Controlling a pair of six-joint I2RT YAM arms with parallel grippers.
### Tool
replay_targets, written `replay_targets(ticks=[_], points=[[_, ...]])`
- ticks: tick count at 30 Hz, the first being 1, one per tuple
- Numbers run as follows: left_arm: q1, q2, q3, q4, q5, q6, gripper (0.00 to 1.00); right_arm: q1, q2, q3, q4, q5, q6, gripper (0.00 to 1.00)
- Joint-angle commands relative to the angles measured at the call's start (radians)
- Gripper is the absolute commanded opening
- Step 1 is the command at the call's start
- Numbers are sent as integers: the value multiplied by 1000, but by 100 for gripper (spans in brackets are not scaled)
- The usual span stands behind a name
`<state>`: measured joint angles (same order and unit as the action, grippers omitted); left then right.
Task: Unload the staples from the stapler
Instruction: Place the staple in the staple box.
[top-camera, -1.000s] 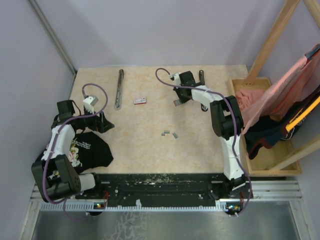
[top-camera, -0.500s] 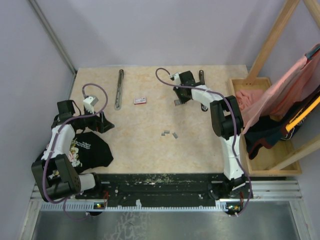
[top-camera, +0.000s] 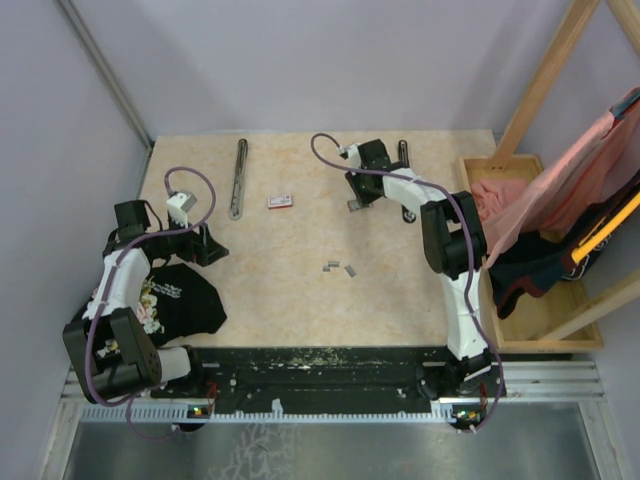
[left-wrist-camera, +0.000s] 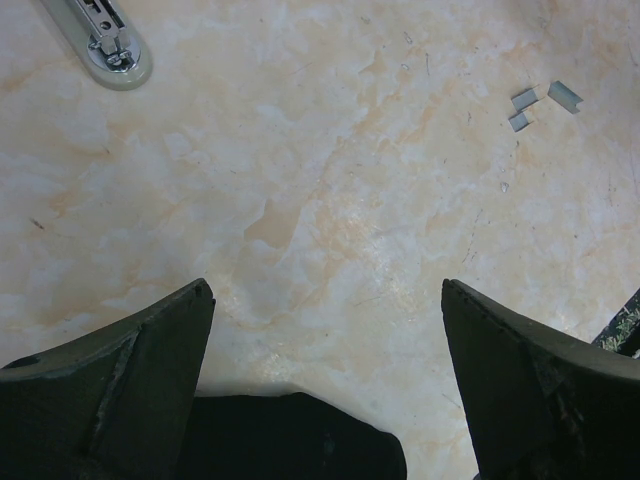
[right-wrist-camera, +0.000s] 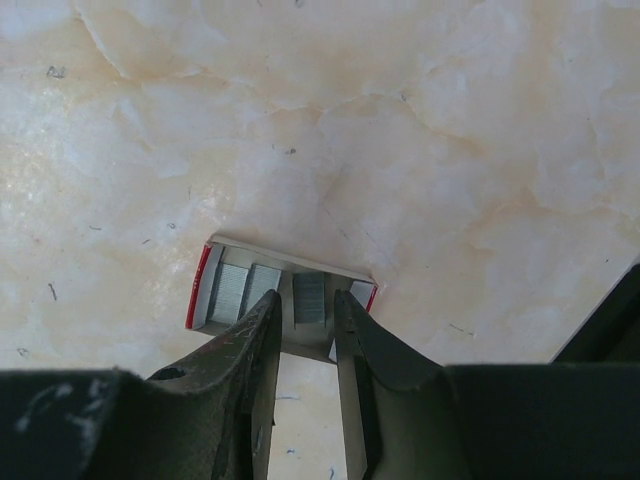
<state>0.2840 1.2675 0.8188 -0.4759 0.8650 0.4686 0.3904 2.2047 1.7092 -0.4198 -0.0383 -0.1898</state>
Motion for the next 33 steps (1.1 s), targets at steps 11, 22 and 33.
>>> replay_targets(ticks=[11,22,33], points=[[8,-3,29,-12,22,9,100,32,-97,48,-5,-30,27,41],[13,-5,28,-12,27,12,100,84,-72,12,21,80,51,68],[15,-7,28,-13,31,12,100,85,-51,-2,31,115,67,69]])
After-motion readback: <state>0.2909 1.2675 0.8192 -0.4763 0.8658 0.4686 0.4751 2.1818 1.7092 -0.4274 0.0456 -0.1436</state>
